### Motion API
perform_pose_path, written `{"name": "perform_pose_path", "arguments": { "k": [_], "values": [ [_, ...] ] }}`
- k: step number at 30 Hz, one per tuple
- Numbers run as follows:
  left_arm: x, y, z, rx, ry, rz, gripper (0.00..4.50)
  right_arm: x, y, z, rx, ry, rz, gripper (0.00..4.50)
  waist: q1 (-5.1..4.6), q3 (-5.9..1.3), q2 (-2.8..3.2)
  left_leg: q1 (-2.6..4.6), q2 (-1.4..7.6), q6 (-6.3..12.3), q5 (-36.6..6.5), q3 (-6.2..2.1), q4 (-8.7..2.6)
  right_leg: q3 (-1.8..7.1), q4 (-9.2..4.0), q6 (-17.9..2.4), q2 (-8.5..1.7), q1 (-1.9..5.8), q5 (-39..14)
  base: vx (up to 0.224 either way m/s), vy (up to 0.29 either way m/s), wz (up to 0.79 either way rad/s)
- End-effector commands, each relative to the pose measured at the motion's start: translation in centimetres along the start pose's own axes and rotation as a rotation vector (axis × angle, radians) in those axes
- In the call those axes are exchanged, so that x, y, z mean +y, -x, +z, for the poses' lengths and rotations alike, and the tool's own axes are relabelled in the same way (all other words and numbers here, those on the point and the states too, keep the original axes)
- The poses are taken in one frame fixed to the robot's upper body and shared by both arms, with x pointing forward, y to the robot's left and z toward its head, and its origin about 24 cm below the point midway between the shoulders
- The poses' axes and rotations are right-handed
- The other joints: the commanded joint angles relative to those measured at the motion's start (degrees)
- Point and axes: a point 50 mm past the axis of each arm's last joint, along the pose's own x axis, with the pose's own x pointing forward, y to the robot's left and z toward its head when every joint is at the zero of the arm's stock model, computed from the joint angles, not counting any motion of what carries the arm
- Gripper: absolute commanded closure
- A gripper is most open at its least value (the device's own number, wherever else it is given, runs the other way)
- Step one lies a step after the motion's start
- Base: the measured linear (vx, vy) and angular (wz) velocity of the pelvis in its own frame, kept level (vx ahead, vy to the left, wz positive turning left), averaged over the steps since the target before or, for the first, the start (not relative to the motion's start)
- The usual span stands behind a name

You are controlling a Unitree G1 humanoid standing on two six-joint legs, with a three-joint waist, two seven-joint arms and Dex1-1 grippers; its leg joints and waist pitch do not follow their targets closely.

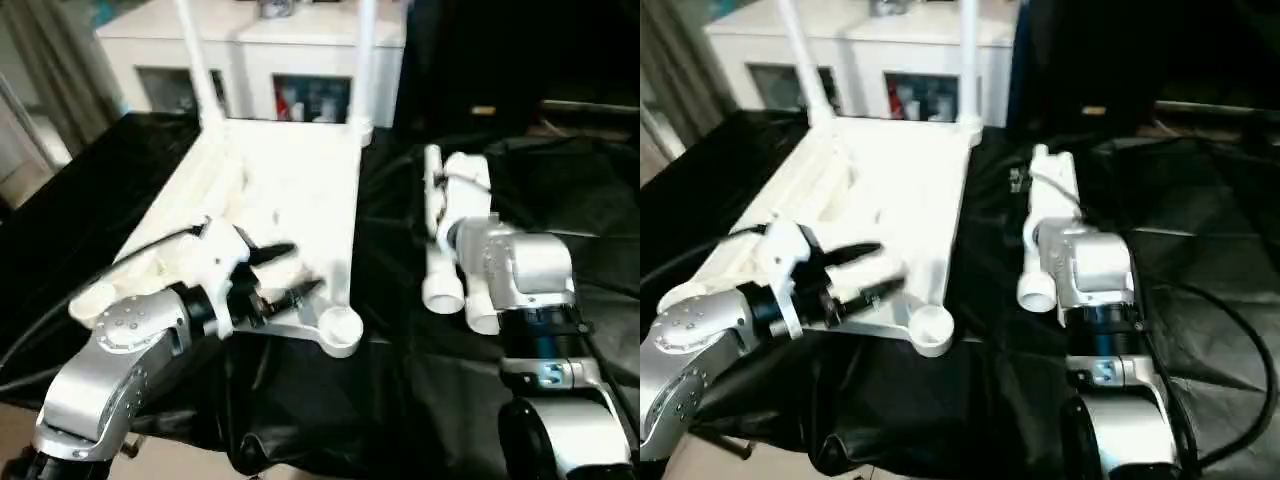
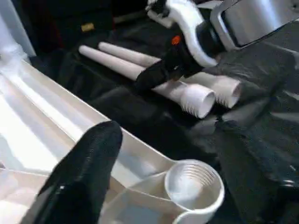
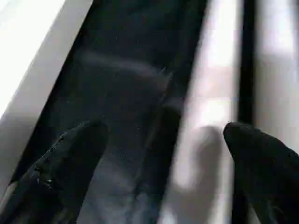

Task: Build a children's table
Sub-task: Pick table leg

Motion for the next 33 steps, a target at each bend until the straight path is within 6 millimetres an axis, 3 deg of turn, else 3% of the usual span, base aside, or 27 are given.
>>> {"name": "perform_pose_path", "arguments": {
  "k": [1,3,4,6,7,8,9,10,14,19,26,27,28,29,31,32,33],
  "values": [
    [-0.6,0.0,0.6,0.007,-0.003,-0.054,0.57,0.0,-0.2,0.2,0.027,-0.041,0.000,0.00,0.28,-3.70,0.19,-0.02,2.84,-1.45,-0.7,-0.28,-4.08,2.14,-3.02,-13.1,-3.70,3.68,2.1,0.000,0.000,0.00],
    [-0.7,0.0,0.6,0.009,0.003,-0.062,0.44,0.0,-0.2,0.2,0.033,-0.046,0.003,0.00,0.16,-3.61,0.22,0.08,2.85,-2.19,-2.5,-0.23,-4.22,2.15,-3.10,-12.9,-3.61,3.60,0.4,0.000,0.000,0.00],
    [-0.9,0.1,0.7,0.017,0.015,-0.090,0.44,0.0,-0.3,0.1,0.050,-0.053,-0.001,0.00,0.22,-3.54,0.80,0.21,2.82,-2.71,-3.7,-0.21,-4.24,2.15,-3.23,-12.5,-3.62,3.43,-0.8,0.000,0.000,0.00],
    [-0.9,0.1,0.8,0.023,0.018,-0.104,0.23,-0.1,-0.4,0.0,0.057,-0.053,-0.005,0.00,0.15,-3.48,0.48,0.15,2.76,-3.07,-4.5,-0.18,-4.38,2.15,-3.35,-12.1,-3.55,3.53,-2.2,0.000,0.000,0.00],
    [-1.0,0.2,0.7,0.030,0.019,-0.115,0.14,-0.2,-0.4,0.0,0.064,-0.051,-0.020,0.00,0.30,-3.48,1.37,0.22,2.72,-3.50,-4.9,-0.26,-4.34,2.13,-3.25,-11.8,-3.62,3.36,-2.7,0.000,0.000,0.00],
    [-1.0,0.2,0.7,0.037,0.018,-0.122,0.14,-0.3,-0.5,0.0,0.072,-0.048,-0.036,0.00,0.07,-3.43,0.85,0.16,2.76,-3.74,-5.6,-0.17,-4.42,2.13,-3.44,-11.7,-3.53,3.46,-3.2,0.000,0.000,0.00],
    [-0.9,0.2,0.7,0.042,0.017,-0.126,0.02,-0.4,-0.5,0.1,0.076,-0.046,-0.044,0.00,0.14,-3.43,1.24,0.20,2.73,-3.97,-5.7,-0.23,-4.43,2.13,-3.39,-11.6,-3.55,3.44,-3.3,0.000,0.000,0.00],
    [-0.9,0.1,0.7,0.046,0.015,-0.130,0.02,-0.6,-0.4,0.3,0.067,-0.057,-0.048,0.00,0.05,-3.42,0.92,0.17,2.71,-3.94,-5.7,-0.12,-4.41,2.18,-3.45,-11.5,-3.53,3.53,-3.2,0.000,0.000,0.00],
    [-0.8,0.0,1.0,0.047,0.013,-0.132,0.02,-1.0,-0.1,1.5,0.011,-0.090,-0.060,0.00,0.25,-3.47,1.19,0.25,2.77,-4.11,-5.6,0.08,-4.37,2.19,-3.52,-11.2,-3.52,3.45,-3.8,0.000,0.000,0.00],
    [-0.7,0.0,0.9,0.055,0.009,-0.128,0.02,-1.9,0.5,2.9,-0.054,-0.126,-0.089,0.00,0.27,-3.52,0.68,0.07,2.76,-3.65,-4.2,0.17,-4.27,2.19,-3.36,-11.0,-3.56,3.54,-3.7,0.000,0.000,0.00],
    [-0.7,0.4,0.8,0.060,0.013,-0.120,0.02,-2.3,0.3,2.7,-0.036,-0.124,-0.106,0.00,0.15,-3.52,0.77,0.17,2.71,-3.24,-4.2,0.35,-4.18,2.15,-3.47,-11.0,-3.38,3.36,-4.0,0.000,0.000,0.00],
    [-0.7,0.5,0.7,0.063,0.014,-0.120,0.02,-2.3,0.2,2.5,-0.026,-0.127,-0.103,0.00,0.16,-3.53,1.15,0.17,2.72,-3.34,-4.2,0.31,-4.16,2.16,-3.38,-11.0,-3.44,3.35,-3.9,0.000,0.000,0.00],
    [-0.7,0.5,0.6,0.066,0.015,-0.120,0.02,-2.3,0.1,2.3,-0.014,-0.130,-0.099,0.00,0.11,-3.51,0.93,0.17,2.72,-3.30,-4.3,0.35,-4.17,2.16,-3.49,-11.1,-3.38,3.35,-3.9,0.000,0.000,0.00],
    [-0.8,0.5,0.4,0.069,0.018,-0.125,0.02,-2.2,0.0,1.8,0.010,-0.145,-0.080,0.00,0.17,-3.51,1.41,0.22,2.72,-3.45,-4.5,0.29,-4.17,2.15,-3.41,-11.2,-3.41,3.29,-3.9,0.000,0.000,0.00],
    [-0.9,0.4,0.4,0.072,0.018,-0.133,0.02,-2.0,-0.3,1.3,0.036,-0.168,-0.053,0.00,0.03,-3.51,1.16,0.19,2.71,-3.51,-5.1,0.30,-4.20,2.11,-3.47,-11.3,-3.34,3.37,-4.0,0.000,0.000,0.00],
    [-1.0,0.3,0.4,0.073,0.018,-0.139,0.02,-1.8,-0.4,0.9,0.058,-0.194,-0.017,0.00,0.12,-3.52,1.43,0.25,2.71,-3.53,-5.3,0.27,-4.20,2.11,-3.46,-11.5,-3.40,3.34,-4.0,0.000,0.000,0.00],
    [-1.0,0.3,0.4,0.073,0.018,-0.140,0.02,-1.8,-0.5,0.8,0.060,-0.196,-0.013,0.00,0.05,-3.50,1.29,0.22,2.71,-3.45,-5.5,0.30,-4.21,2.12,-3.51,-11.6,-3.38,3.34,-4.0,0.000,0.000,0.00]
  ]
}}
